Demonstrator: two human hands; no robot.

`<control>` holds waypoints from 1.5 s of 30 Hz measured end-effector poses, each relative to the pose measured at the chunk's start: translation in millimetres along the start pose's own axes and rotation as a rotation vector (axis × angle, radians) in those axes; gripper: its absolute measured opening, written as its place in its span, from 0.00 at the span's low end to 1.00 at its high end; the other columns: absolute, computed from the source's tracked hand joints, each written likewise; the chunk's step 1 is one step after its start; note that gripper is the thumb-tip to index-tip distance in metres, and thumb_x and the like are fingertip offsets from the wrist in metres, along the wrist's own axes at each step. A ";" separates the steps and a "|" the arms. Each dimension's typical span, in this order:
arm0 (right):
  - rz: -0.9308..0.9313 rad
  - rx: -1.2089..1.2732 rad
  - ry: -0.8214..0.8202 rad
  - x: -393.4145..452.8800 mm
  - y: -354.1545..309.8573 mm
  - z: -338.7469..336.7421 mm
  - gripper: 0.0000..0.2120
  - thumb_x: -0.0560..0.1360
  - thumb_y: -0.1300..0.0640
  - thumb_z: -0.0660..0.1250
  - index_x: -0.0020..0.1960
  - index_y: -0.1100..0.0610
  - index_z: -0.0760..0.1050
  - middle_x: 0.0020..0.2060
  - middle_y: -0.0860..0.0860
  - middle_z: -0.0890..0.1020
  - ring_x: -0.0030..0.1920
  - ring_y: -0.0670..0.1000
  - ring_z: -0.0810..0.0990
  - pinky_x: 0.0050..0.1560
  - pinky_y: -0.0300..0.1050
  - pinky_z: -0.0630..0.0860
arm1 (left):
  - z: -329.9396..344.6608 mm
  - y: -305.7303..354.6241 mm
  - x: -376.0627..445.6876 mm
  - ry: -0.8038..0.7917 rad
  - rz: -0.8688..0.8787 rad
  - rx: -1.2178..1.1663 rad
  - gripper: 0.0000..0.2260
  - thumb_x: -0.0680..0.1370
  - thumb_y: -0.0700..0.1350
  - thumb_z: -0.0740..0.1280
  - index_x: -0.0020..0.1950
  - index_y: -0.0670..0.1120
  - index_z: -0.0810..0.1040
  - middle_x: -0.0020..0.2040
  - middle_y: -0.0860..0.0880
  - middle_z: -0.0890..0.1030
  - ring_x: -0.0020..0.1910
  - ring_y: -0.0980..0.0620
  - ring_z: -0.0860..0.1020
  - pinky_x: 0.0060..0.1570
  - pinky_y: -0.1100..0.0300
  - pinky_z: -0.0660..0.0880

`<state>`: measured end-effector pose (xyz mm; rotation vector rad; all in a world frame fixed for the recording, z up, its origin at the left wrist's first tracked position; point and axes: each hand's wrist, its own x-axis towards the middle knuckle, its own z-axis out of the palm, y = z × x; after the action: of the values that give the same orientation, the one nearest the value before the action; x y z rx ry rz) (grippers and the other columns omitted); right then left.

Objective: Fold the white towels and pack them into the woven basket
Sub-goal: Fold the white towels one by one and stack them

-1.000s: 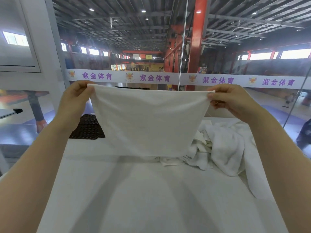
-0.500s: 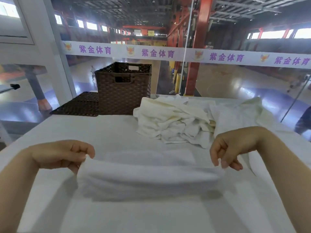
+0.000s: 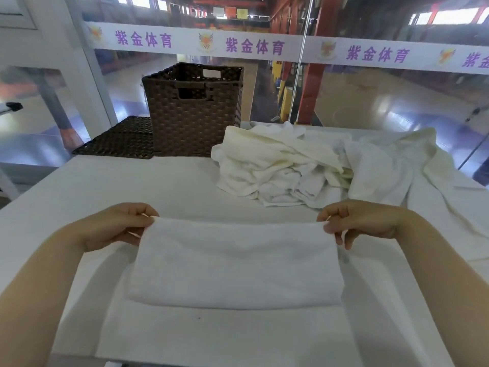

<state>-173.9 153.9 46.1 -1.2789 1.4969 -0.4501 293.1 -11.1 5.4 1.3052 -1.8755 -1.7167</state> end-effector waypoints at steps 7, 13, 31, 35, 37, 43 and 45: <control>0.007 0.162 0.352 42.8 17.6 25.4 0.07 0.80 0.64 0.60 0.52 0.58 0.76 0.48 0.55 0.82 0.46 0.51 0.82 0.50 0.49 0.78 | 27.2 -6.8 39.5 0.394 -0.069 0.175 0.06 0.82 0.42 0.61 0.52 0.44 0.78 0.49 0.42 0.82 0.47 0.44 0.81 0.48 0.50 0.79; 0.111 0.015 0.582 59.5 30.4 43.9 0.10 0.79 0.59 0.57 0.54 0.53 0.75 0.49 0.52 0.80 0.49 0.54 0.81 0.45 0.49 0.79 | 52.3 -14.2 51.0 0.638 -0.018 0.532 0.08 0.81 0.47 0.57 0.54 0.48 0.74 0.46 0.49 0.78 0.45 0.47 0.76 0.44 0.54 0.70; -0.055 -0.458 0.920 73.3 65.3 81.8 0.15 0.80 0.61 0.59 0.66 0.57 0.71 0.62 0.55 0.74 0.57 0.57 0.76 0.57 0.48 0.72 | 78.9 -32.5 62.8 0.838 0.253 1.086 0.10 0.80 0.42 0.62 0.60 0.44 0.76 0.56 0.45 0.76 0.49 0.40 0.76 0.35 0.51 0.72; 0.002 -0.500 0.826 74.3 61.1 71.6 0.13 0.81 0.59 0.58 0.63 0.57 0.74 0.56 0.55 0.76 0.55 0.56 0.76 0.50 0.44 0.69 | 87.7 -17.6 66.0 0.696 0.266 1.272 0.16 0.74 0.35 0.65 0.62 0.42 0.77 0.58 0.42 0.78 0.54 0.38 0.75 0.50 0.45 0.75; 0.037 -0.481 0.772 73.9 56.0 63.5 0.11 0.81 0.57 0.59 0.60 0.57 0.75 0.54 0.53 0.78 0.54 0.53 0.76 0.48 0.42 0.67 | 112.9 -4.1 61.6 0.624 0.390 1.159 0.15 0.78 0.44 0.61 0.62 0.43 0.77 0.59 0.43 0.79 0.58 0.39 0.77 0.56 0.47 0.73; 0.086 -0.411 0.672 74.6 47.2 47.8 0.05 0.79 0.57 0.61 0.54 0.54 0.73 0.49 0.49 0.75 0.49 0.49 0.72 0.46 0.42 0.67 | 214.8 8.6 48.3 0.040 0.724 1.089 0.27 0.81 0.57 0.49 0.76 0.48 0.65 0.77 0.46 0.63 0.76 0.46 0.62 0.74 0.53 0.53; 0.065 -0.393 0.661 74.9 48.1 44.1 0.04 0.79 0.56 0.62 0.53 0.53 0.73 0.49 0.49 0.75 0.47 0.48 0.73 0.41 0.40 0.66 | 241.1 13.8 45.6 -0.073 0.777 1.094 0.27 0.81 0.59 0.48 0.79 0.51 0.57 0.80 0.50 0.53 0.79 0.50 0.51 0.75 0.57 0.43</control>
<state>-147.6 120.1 -43.5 -1.4530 2.2613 -0.5908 88.2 108.3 -59.3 0.5155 -2.9339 -0.3021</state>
